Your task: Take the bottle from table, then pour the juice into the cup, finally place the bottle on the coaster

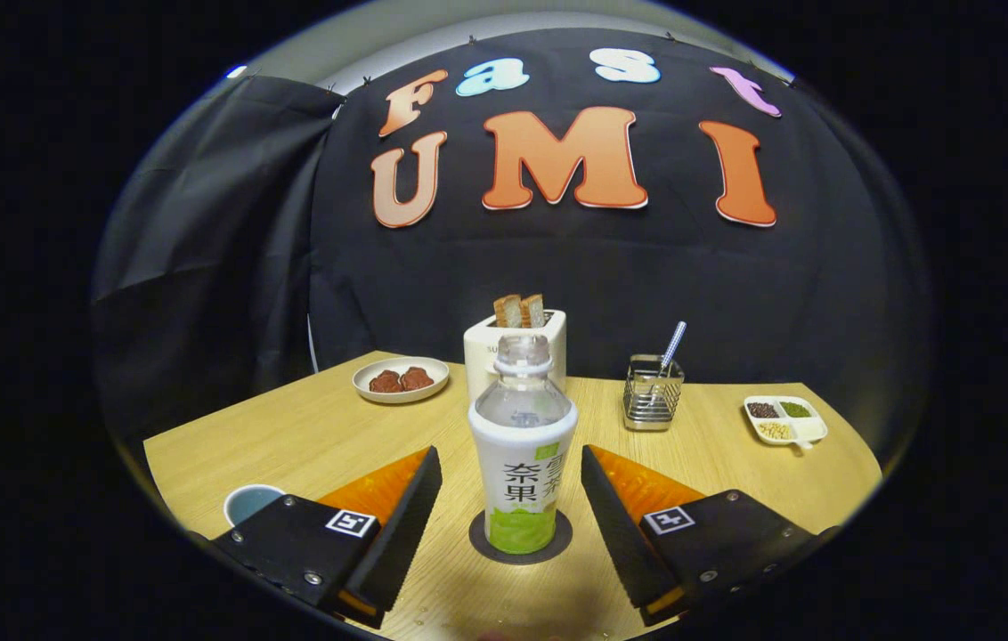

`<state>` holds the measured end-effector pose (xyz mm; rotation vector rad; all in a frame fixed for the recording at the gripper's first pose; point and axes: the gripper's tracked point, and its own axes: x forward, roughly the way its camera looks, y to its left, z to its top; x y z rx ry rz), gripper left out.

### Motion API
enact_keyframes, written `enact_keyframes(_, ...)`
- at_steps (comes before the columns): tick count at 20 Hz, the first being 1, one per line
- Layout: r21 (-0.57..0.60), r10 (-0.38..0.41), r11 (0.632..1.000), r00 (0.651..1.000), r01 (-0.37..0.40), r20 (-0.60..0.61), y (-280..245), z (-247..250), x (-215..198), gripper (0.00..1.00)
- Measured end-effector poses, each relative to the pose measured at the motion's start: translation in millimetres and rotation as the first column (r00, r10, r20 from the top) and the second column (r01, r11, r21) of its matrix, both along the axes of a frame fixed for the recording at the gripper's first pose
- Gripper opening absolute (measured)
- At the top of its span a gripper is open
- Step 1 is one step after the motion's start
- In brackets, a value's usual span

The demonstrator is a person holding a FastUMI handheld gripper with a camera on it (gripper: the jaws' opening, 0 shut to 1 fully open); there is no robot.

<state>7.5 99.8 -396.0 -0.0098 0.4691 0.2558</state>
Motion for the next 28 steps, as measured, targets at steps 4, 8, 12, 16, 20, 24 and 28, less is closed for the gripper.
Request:
enact_keyframes(4,-0.021,0.001,1.000,0.994,0.001,0.108,-11.7,64.4,-14.4,0.95)
enact_keyframes(8,-0.050,-0.034,0.998,0.973,0.047,0.227,-32.3,139.0,-31.0,0.95)
enact_keyframes(12,-0.017,-0.092,0.995,0.956,0.101,0.278,-56.5,196.9,-52.0,0.95)
enact_keyframes(16,-0.020,-0.120,0.991,0.934,0.135,0.335,-79.0,237.0,-70.8,0.96)
enact_keyframes(20,-0.019,-0.145,0.986,0.918,0.164,0.368,-97.9,270.0,-86.0,0.96)
enact_keyframes(24,-0.002,-0.174,0.982,0.902,0.190,0.396,-119.0,299.6,-91.8,0.96)
enact_keyframes(28,0.007,-0.182,0.980,0.893,0.196,0.411,-128.8,314.1,-95.7,0.96)
